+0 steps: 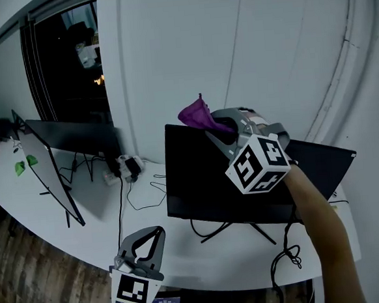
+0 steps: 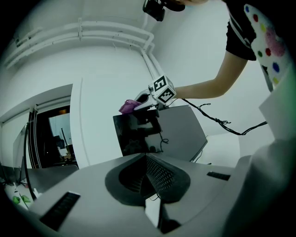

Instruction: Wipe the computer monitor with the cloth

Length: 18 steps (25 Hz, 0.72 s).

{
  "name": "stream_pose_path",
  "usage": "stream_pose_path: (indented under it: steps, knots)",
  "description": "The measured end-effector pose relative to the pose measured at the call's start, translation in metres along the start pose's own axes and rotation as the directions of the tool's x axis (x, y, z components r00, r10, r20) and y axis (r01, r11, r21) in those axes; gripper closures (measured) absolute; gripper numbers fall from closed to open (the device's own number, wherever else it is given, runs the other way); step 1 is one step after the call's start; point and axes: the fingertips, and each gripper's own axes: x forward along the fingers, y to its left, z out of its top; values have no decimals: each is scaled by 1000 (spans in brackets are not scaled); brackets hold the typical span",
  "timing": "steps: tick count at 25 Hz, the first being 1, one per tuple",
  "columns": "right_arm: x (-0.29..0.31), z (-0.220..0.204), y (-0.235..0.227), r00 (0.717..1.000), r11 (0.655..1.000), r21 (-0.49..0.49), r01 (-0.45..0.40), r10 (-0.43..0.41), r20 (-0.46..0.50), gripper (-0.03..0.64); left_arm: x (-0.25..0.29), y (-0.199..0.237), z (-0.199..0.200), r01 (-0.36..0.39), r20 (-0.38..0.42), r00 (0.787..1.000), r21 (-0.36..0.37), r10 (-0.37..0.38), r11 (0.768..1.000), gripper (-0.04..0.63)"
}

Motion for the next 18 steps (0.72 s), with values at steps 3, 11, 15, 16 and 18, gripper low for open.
stream_pose_path:
  steps: [3,11,15,16,18]
  knots:
    - [-11,-11,0,1000,1000,-5,8,-8,-22,537,6,-8,6,25,14,1000,9,-25,1000,590]
    - [-42,-43,-1,996,1000,5,30,-29,-85,537,20,-29,11,72,19,997,11,-72,997,590]
    - [-57,-60,-2,992,999,15,45,-43,-117,537,26,-40,15,95,27,995,7,-95,995,590]
    - [-61,-64,-3,991,999,19,50,-47,-124,537,28,-43,16,102,28,994,7,-102,995,591]
    - [-68,-71,-3,989,998,27,57,-53,-137,537,31,-49,16,113,29,993,8,-114,994,589]
